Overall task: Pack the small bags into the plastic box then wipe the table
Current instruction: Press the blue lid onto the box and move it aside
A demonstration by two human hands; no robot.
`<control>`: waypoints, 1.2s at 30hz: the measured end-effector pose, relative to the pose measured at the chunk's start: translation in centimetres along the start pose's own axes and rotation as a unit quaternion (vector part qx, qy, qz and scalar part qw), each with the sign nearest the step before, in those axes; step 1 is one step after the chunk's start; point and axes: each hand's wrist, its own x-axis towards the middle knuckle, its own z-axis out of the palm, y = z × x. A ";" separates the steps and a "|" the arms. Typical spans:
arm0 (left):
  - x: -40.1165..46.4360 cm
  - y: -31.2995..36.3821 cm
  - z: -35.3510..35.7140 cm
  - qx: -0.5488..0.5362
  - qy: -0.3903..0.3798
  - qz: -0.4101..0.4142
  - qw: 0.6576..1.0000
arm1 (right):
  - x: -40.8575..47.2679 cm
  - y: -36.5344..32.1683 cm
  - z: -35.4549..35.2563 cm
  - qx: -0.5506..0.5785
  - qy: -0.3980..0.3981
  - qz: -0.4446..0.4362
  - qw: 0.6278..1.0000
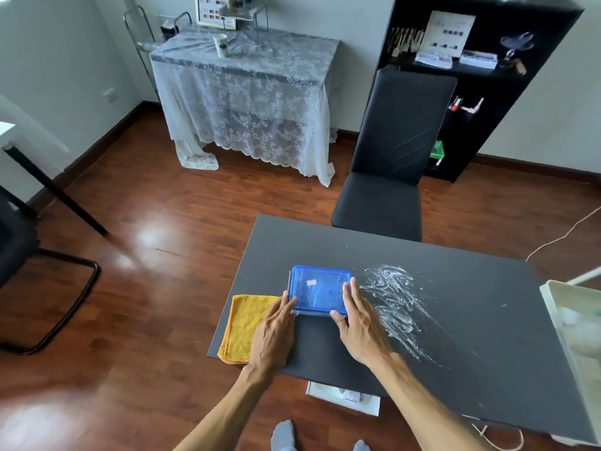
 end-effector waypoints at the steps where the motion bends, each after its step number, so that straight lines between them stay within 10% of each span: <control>1: -0.1 0.0 -0.2 -0.013 -0.001 -0.018 1.000 | 0.0 0.2 -0.2 0.019 0.001 -0.003 1.000; 8: 3.0 0.1 -1.6 -0.107 -0.040 -0.101 0.988 | 0.7 -0.7 -1.6 0.225 0.041 0.089 0.969; 36: 18.2 -7.6 -5.1 -0.094 -0.045 -0.095 0.990 | 18.8 -8.8 -1.4 0.246 0.006 0.102 0.964</control>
